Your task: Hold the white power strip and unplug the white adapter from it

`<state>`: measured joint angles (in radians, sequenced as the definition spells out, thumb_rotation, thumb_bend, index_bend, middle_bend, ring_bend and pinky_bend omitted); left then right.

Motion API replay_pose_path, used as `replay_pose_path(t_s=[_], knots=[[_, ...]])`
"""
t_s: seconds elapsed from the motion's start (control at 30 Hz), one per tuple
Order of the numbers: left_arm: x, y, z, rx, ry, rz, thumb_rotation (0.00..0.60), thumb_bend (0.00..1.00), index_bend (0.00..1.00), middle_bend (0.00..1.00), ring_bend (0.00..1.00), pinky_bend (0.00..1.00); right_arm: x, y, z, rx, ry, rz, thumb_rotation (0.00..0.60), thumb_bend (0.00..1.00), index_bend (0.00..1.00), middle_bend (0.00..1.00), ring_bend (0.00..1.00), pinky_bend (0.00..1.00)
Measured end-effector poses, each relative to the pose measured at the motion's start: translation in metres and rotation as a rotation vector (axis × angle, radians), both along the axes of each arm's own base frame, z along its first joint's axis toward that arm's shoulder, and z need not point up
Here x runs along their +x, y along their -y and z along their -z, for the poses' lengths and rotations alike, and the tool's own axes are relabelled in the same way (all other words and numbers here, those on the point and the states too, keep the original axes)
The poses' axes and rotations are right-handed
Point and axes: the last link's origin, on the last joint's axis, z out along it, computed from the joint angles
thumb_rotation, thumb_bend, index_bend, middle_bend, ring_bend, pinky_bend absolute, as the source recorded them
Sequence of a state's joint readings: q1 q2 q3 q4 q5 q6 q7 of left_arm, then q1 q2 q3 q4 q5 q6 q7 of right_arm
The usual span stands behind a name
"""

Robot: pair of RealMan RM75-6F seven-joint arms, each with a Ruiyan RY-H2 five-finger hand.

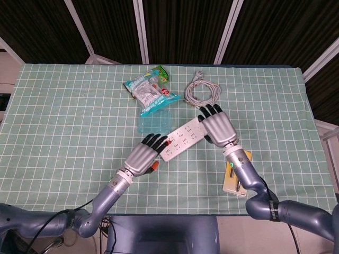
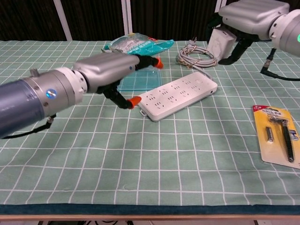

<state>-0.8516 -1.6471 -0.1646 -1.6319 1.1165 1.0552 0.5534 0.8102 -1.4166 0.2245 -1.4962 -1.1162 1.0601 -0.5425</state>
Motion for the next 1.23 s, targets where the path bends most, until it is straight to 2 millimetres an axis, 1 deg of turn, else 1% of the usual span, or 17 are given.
replay_pose_path(t_s=[0.03, 0.1, 0.2, 0.23, 0.3, 0.37, 0.47, 0.6, 0.7, 0.77, 0.8, 0.93, 0.97, 1.07, 1.1, 1.17, 1.23], knots=[[-0.001, -0.001, -0.007, 0.015, 0.01, -0.002, 0.6, 0.35, 0.11, 0.04, 0.0, 0.1, -0.004, -0.002, -0.001, 0.001, -0.005, 0.014, 0.6, 0.54, 0.41, 0.21, 0.14, 0.21], [-0.005, -0.001, -0.024, 0.049, 0.029, -0.008, 0.6, 0.33, 0.11, 0.04, 0.0, 0.1, -0.013, -0.005, -0.003, 0.003, -0.022, 0.052, 0.6, 0.5, 0.27, 0.15, 0.09, 0.18], [-0.016, 0.002, -0.048, 0.092, 0.044, -0.024, 0.6, 0.32, 0.11, 0.04, 0.0, 0.1, -0.026, -0.011, -0.004, 0.01, -0.052, 0.12, 0.6, 0.47, 0.18, 0.11, 0.05, 0.15], [-0.021, 0.004, -0.054, 0.105, 0.046, -0.03, 0.6, 0.31, 0.11, 0.04, 0.0, 0.1, -0.03, -0.013, -0.004, 0.013, -0.062, 0.143, 0.6, 0.44, 0.14, 0.09, 0.03, 0.14], [-0.034, 0.008, -0.069, 0.134, 0.044, -0.047, 0.6, 0.31, 0.11, 0.04, 0.0, 0.1, -0.039, -0.019, -0.004, 0.018, -0.087, 0.196, 0.6, 0.39, 0.05, 0.06, 0.01, 0.13], [-0.048, 0.013, -0.081, 0.156, 0.036, -0.068, 0.6, 0.29, 0.11, 0.04, 0.0, 0.1, -0.047, -0.025, -0.003, 0.02, -0.105, 0.239, 0.6, 0.38, 0.01, 0.04, 0.0, 0.12], [-0.072, 0.022, -0.099, 0.189, 0.019, -0.109, 0.6, 0.27, 0.11, 0.04, 0.0, 0.1, -0.055, -0.035, -0.005, 0.013, -0.111, 0.281, 0.6, 0.36, 0.0, 0.01, 0.0, 0.09], [-0.107, 0.038, -0.122, 0.229, 0.004, -0.173, 0.6, 0.26, 0.11, 0.04, 0.0, 0.1, -0.063, -0.049, -0.012, -0.01, -0.081, 0.297, 0.6, 0.36, 0.0, 0.0, 0.0, 0.08], [-0.131, 0.053, -0.133, 0.246, 0.003, -0.225, 0.6, 0.26, 0.11, 0.04, 0.0, 0.1, -0.071, -0.061, -0.017, -0.018, -0.045, 0.3, 0.6, 0.36, 0.0, 0.0, 0.0, 0.06], [-0.145, 0.063, -0.14, 0.259, 0.005, -0.255, 0.6, 0.23, 0.11, 0.04, 0.0, 0.1, -0.078, -0.07, -0.02, -0.023, -0.022, 0.298, 0.6, 0.36, 0.0, 0.0, 0.0, 0.04], [-0.154, 0.07, -0.145, 0.271, 0.008, -0.275, 0.6, 0.22, 0.11, 0.04, 0.0, 0.1, -0.083, -0.077, -0.023, -0.027, -0.009, 0.295, 0.6, 0.36, 0.0, 0.0, 0.0, 0.04], [-0.18, 0.092, -0.164, 0.321, 0.016, -0.332, 0.6, 0.13, 0.1, 0.03, 0.0, 0.1, -0.104, -0.101, -0.031, -0.042, 0.043, 0.296, 0.6, 0.35, 0.0, 0.0, 0.0, 0.04], [-0.185, 0.097, -0.169, 0.335, 0.019, -0.344, 0.6, 0.1, 0.1, 0.02, 0.0, 0.1, -0.109, -0.107, -0.033, -0.047, 0.058, 0.296, 0.6, 0.34, 0.0, 0.0, 0.0, 0.03], [-0.204, 0.115, -0.184, 0.379, 0.021, -0.376, 0.6, 0.08, 0.07, 0.01, 0.0, 0.09, -0.126, -0.126, -0.04, -0.061, 0.115, 0.289, 0.6, 0.27, 0.0, 0.0, 0.0, 0.01], [-0.212, 0.122, -0.19, 0.392, 0.014, -0.388, 0.6, 0.07, 0.06, 0.0, 0.0, 0.08, -0.136, -0.137, -0.044, -0.072, 0.141, 0.281, 0.6, 0.26, 0.0, 0.0, 0.0, 0.0], [-0.223, 0.131, -0.196, 0.406, -0.001, -0.402, 0.6, 0.07, 0.04, 0.0, 0.0, 0.06, -0.147, -0.148, -0.049, -0.089, 0.16, 0.277, 0.6, 0.25, 0.0, 0.0, 0.0, 0.0], [-0.234, 0.14, -0.202, 0.422, -0.02, -0.416, 0.6, 0.07, 0.03, 0.0, 0.0, 0.05, -0.165, -0.165, -0.057, -0.112, 0.179, 0.285, 0.6, 0.25, 0.0, 0.0, 0.0, 0.0]])
